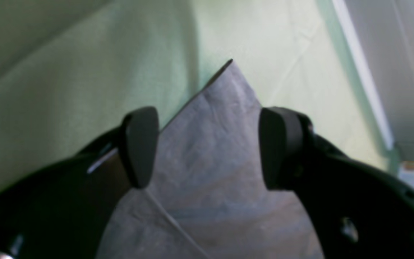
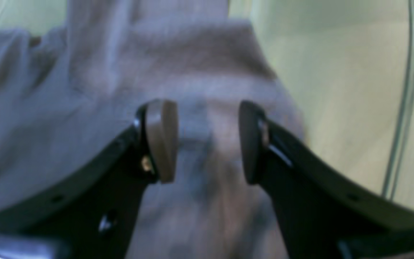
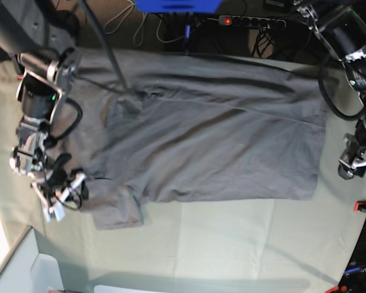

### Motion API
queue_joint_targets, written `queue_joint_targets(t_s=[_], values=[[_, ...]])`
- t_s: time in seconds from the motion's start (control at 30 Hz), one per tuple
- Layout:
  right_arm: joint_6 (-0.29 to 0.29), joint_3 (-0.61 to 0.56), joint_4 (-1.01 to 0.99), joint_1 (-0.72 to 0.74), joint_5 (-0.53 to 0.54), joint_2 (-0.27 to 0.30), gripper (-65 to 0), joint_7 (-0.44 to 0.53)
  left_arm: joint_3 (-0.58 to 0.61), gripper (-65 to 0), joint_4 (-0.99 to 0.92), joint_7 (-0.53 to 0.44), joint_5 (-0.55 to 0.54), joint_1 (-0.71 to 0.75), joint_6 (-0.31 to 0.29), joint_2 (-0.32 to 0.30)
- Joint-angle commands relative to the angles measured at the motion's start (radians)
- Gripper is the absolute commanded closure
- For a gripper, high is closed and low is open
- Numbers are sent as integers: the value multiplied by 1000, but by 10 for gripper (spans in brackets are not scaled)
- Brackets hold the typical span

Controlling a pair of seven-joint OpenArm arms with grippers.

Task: Layout the t-shirt on the table in an organized manner, then fold the t-shirt properly
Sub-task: 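Reach both grippers to the t-shirt's middle and grasp the fabric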

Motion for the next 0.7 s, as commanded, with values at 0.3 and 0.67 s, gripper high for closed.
queue_joint_targets(t_s=[0.3,0.67], values=[[-365,-6,-110,41,17,6,-285,212,8,-424,-29,-50,8,-36,-6,-16],[-82,-5,-194,67,17,29,-285,313,11,-424,-194,-50,33,-146,-6,-20]])
